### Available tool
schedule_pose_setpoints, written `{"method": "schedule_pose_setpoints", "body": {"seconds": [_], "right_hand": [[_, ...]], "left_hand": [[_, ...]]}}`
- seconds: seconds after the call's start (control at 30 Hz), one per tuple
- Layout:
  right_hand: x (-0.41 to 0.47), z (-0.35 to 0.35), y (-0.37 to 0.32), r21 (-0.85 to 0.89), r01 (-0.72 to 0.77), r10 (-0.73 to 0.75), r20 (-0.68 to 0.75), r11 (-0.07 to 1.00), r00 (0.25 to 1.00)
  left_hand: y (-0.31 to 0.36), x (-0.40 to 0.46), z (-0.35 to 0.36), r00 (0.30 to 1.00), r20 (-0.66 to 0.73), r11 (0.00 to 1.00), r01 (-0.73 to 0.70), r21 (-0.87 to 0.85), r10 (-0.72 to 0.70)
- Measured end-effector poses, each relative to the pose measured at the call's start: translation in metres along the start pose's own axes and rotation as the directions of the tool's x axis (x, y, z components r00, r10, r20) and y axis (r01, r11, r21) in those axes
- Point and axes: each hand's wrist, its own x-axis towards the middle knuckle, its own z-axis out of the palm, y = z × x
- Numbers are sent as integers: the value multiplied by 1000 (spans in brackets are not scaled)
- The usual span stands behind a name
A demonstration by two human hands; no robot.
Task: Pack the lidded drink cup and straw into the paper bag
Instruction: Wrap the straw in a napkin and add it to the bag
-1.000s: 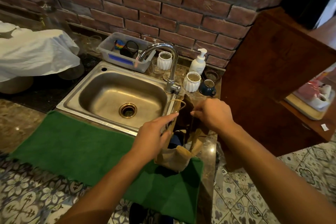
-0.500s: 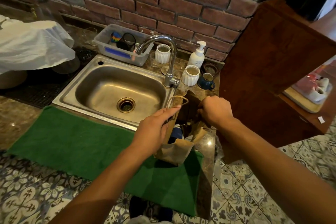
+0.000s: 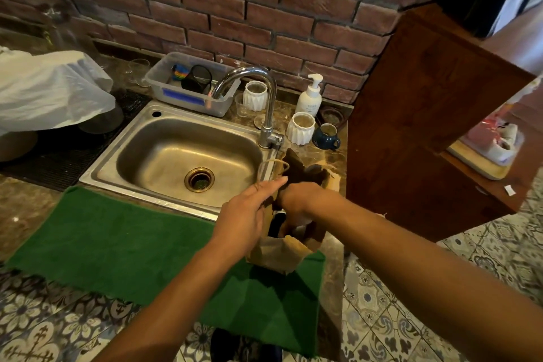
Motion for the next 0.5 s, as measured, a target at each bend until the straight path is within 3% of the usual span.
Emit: {"method": "schedule_pose_setpoints", "body": {"seconds": [0.17,0.5], "right_hand": [[17,12,-19,10,-6,3,200,1000,980],[15,13,30,167,-3,-13,95,986,995]], "left_hand": [[-3,-2,-2,1000,7,1000,-12,11,12],[-5,-7,-7,1000,25,1000,-16,13,16]]}}
